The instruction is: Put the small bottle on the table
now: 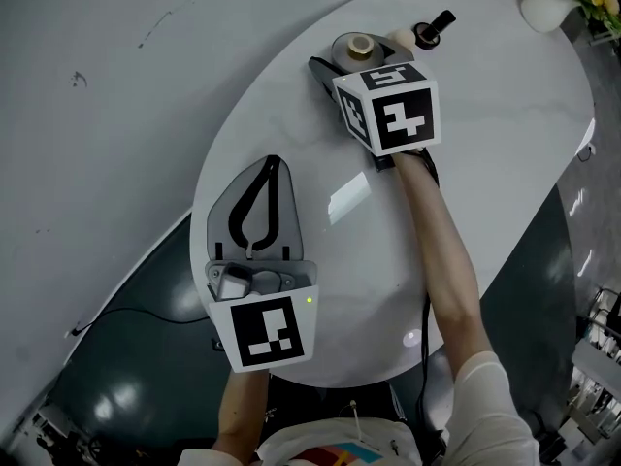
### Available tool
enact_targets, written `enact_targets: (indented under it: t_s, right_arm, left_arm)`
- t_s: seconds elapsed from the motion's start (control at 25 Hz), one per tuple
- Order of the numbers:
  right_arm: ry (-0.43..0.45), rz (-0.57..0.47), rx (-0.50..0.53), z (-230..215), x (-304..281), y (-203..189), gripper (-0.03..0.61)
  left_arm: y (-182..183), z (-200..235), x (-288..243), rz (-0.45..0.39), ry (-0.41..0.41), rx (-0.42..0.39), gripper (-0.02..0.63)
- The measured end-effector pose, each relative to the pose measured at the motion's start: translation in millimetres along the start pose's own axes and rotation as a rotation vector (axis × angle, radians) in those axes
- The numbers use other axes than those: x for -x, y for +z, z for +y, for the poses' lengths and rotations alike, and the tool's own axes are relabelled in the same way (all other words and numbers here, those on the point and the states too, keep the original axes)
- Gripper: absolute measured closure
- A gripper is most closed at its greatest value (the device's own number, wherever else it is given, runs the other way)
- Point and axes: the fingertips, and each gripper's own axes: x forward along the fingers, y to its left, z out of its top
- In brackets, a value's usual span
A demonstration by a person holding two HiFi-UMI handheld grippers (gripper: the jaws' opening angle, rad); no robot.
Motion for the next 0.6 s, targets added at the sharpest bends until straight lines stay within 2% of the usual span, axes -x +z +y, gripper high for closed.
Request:
enact_targets:
  t_s: [0.6]
  right_arm:
    - [-0.016, -0.053, -0.024, -1.2, 0.7, 0.3, 0.229]
  left_arm:
    - [-3.0, -10.8, 4.2, 0.005, -0.030, -0.009, 0.598]
